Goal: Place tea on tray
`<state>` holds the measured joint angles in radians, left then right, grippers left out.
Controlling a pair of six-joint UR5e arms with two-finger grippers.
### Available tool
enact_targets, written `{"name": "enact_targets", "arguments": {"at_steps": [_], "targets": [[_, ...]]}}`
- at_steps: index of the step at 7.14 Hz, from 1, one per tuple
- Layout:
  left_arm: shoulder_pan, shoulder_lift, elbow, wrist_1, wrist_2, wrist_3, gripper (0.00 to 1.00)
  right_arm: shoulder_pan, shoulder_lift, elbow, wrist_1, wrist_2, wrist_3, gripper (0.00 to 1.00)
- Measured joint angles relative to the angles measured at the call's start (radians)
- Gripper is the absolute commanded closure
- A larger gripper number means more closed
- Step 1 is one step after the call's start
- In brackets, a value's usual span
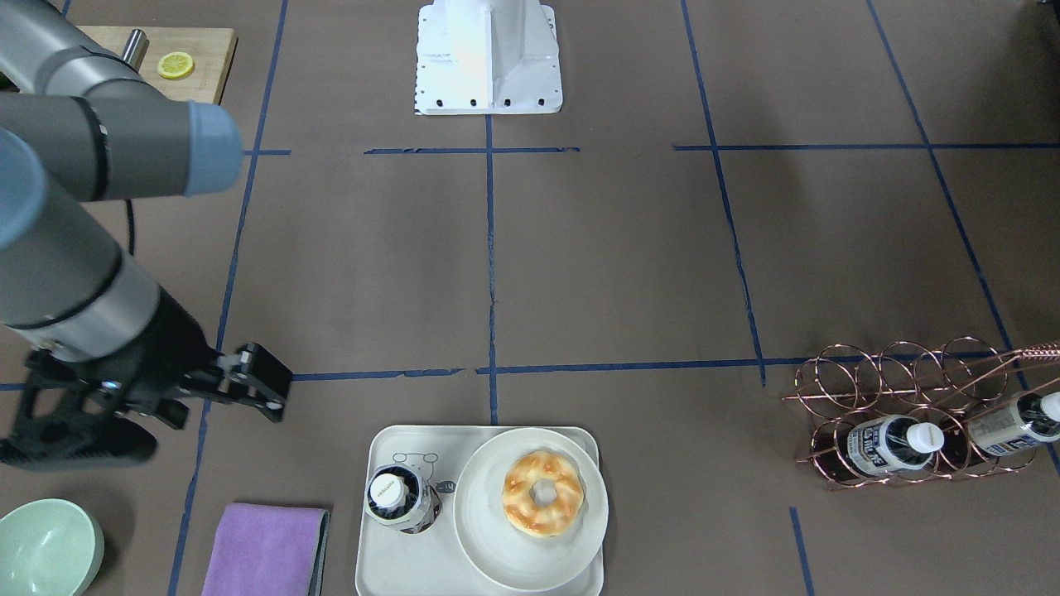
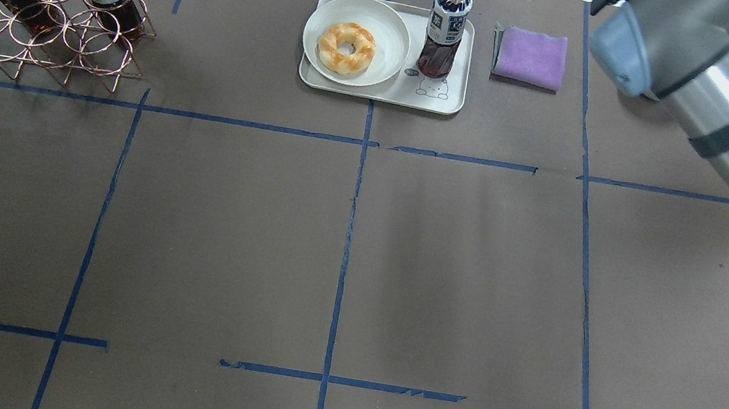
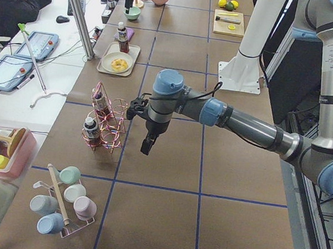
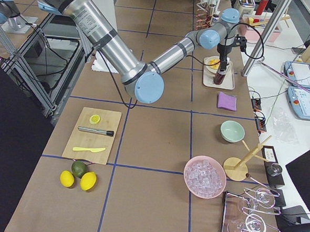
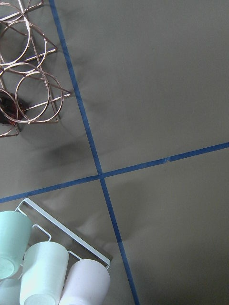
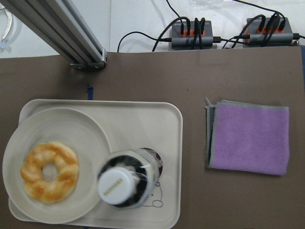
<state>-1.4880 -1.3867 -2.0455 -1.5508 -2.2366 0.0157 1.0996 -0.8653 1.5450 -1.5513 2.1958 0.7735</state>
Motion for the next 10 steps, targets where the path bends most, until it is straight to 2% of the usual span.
{"name": "enact_targets", "arguments": {"at_steps": [1, 2, 3, 5, 6, 8, 10], "targets": [[0.0, 0.001, 0.002, 0.0, 0.0, 0.001, 0.0, 0.033, -0.163, 0.156, -0.042, 0.009, -0.108, 0.0], [0.0, 0.003, 0.005, 0.001, 0.0, 0.001, 0.0, 0.076, -0.327, 0.266, -0.071, 0.019, -0.256, 0.0], [0.0, 0.006, 0.008, 0.003, 0.0, 0.001, 0.0, 0.143, -0.463, 0.316, -0.081, 0.044, -0.419, 0.0], [-0.003, 0.014, 0.01, 0.01, -0.001, 0.001, 0.0, 0.282, -0.651, 0.334, -0.085, 0.124, -0.646, 0.0], [-0.005, 0.018, 0.012, 0.011, -0.001, 0.001, 0.0, 0.317, -0.691, 0.332, -0.085, 0.144, -0.688, 0.0], [-0.019, 0.02, 0.048, 0.015, -0.007, 0.001, 0.0, 0.351, -0.705, 0.292, -0.086, 0.157, -0.71, 0.0], [-0.066, -0.002, 0.154, 0.052, -0.105, -0.001, 0.0, 0.402, -0.762, 0.244, -0.078, 0.204, -0.72, 0.0]]}}
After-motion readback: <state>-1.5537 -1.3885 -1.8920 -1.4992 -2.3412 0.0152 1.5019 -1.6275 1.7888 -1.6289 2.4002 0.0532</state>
